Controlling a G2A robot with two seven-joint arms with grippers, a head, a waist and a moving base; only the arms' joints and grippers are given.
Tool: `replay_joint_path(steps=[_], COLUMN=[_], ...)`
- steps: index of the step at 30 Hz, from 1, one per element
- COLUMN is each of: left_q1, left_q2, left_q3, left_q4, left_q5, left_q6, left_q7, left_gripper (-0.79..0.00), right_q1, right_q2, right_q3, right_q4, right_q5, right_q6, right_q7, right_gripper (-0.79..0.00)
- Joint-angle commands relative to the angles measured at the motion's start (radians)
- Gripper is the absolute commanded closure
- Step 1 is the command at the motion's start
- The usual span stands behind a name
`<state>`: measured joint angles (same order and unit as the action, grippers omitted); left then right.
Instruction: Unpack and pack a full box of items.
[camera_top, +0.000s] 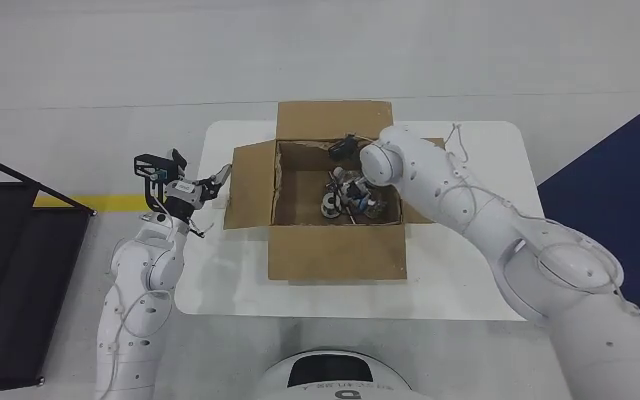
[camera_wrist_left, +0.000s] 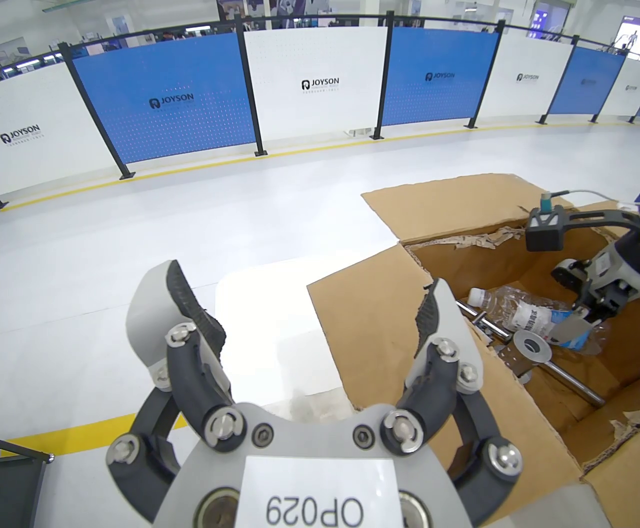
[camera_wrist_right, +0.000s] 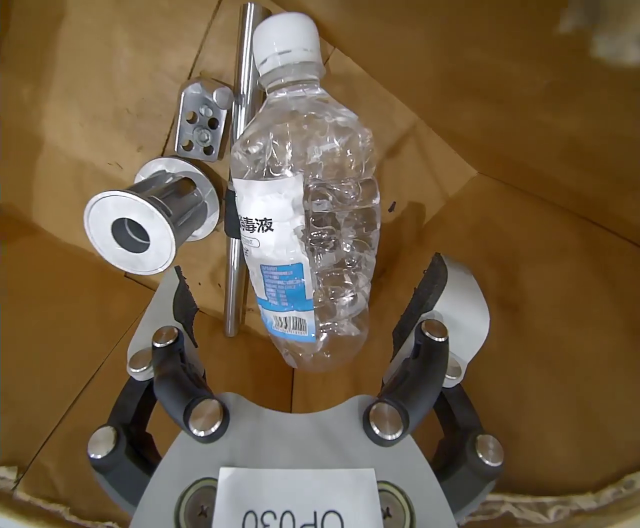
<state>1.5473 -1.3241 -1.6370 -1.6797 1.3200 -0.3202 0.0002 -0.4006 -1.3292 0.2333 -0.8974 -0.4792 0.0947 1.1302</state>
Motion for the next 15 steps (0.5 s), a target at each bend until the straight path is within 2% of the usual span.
replay_joint_path(steps=[1, 5, 8, 9, 10, 11, 15], left_q1=[0.000, 0.000, 0.000, 0.000, 0.000, 0.000, 0.000], left_q2=[0.000, 0.000, 0.000, 0.000, 0.000, 0.000, 0.000], left_q3=[0.000, 0.000, 0.000, 0.000, 0.000, 0.000, 0.000], left_q4=[0.000, 0.000, 0.000, 0.000, 0.000, 0.000, 0.000], left_q5=[0.000, 0.000, 0.000, 0.000, 0.000, 0.000, 0.000], left_q6=[0.000, 0.000, 0.000, 0.000, 0.000, 0.000, 0.000], left_q7=[0.000, 0.000, 0.000, 0.000, 0.000, 0.000, 0.000], left_gripper=[-0.785, -0.785, -0.785, -0.785, -0.785, -0.785, -0.785], right_q1=[-0.001, 0.002, 0.003, 0.002, 0.001, 0.001, 0.002], right_q2=[-0.017, -0.044, -0.063, -0.070, -0.076, -0.083, -0.109], right_q3=[-0.005, -0.005, -0.005, -0.005, -0.006, -0.006, -0.003], right_q4=[0.032, 0.089, 0.124, 0.136, 0.148, 0.160, 0.211], right_q5=[-0.013, -0.022, -0.027, -0.030, -0.033, -0.034, -0.033], right_q6=[0.000, -0.019, -0.040, -0.046, -0.052, -0.058, -0.088], right_q7=[-0.001, 0.004, 0.010, 0.011, 0.011, 0.012, 0.016], right_gripper=[-0.745, -0.662, -0.631, -0.588, -0.456, -0.385, -0.351])
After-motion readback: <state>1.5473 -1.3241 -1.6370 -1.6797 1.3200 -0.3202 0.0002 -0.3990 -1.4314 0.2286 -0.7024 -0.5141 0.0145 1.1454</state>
